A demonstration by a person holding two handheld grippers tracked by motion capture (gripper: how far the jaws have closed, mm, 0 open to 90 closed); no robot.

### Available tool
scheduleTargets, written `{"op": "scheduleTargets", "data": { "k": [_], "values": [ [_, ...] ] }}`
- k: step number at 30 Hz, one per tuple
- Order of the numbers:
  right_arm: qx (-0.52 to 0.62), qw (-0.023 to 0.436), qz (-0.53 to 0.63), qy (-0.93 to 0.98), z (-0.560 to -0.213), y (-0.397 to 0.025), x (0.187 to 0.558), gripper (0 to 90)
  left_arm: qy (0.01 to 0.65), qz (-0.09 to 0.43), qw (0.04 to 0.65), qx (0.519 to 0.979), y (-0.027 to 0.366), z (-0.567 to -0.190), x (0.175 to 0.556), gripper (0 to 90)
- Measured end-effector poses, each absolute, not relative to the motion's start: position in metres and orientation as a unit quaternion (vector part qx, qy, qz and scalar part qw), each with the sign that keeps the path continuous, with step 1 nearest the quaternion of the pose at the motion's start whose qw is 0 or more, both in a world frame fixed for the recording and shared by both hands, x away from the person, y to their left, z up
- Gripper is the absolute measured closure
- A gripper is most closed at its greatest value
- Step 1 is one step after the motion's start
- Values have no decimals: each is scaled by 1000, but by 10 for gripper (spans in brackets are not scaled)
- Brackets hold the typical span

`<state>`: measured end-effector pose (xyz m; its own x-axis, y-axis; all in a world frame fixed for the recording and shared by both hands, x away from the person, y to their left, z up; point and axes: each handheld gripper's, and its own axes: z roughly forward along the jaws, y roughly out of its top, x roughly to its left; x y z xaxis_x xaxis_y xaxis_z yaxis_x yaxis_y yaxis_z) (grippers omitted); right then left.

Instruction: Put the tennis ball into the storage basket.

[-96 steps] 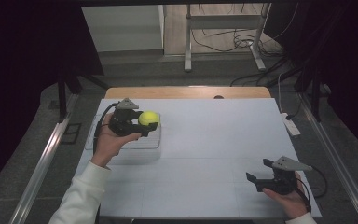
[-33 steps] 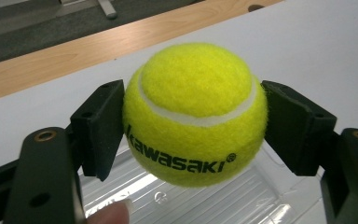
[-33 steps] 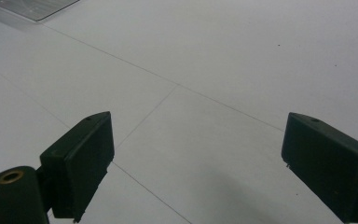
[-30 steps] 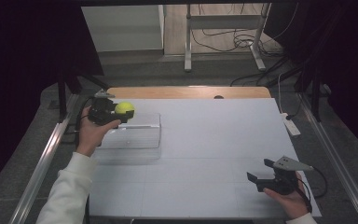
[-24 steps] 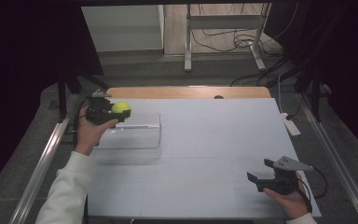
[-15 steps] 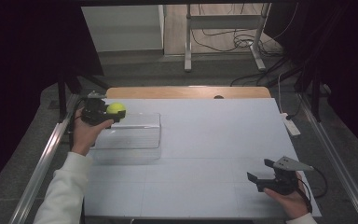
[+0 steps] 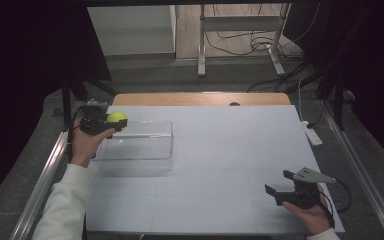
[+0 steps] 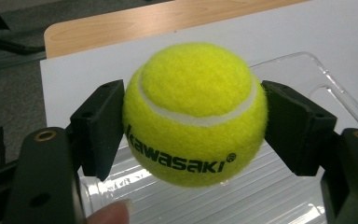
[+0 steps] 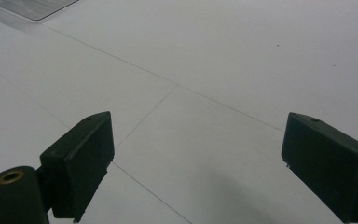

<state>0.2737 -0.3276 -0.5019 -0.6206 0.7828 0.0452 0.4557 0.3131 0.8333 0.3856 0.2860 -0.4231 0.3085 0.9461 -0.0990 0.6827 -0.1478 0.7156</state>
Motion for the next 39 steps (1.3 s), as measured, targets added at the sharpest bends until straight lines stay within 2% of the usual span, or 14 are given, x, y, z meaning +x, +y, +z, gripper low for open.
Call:
{"op": "scheduleTargets", "data": {
  "k": [39],
  "values": [
    [393, 187, 433, 789, -503, -327, 275, 93, 591, 165, 281, 738, 299, -453, 401, 258]
  ]
}}
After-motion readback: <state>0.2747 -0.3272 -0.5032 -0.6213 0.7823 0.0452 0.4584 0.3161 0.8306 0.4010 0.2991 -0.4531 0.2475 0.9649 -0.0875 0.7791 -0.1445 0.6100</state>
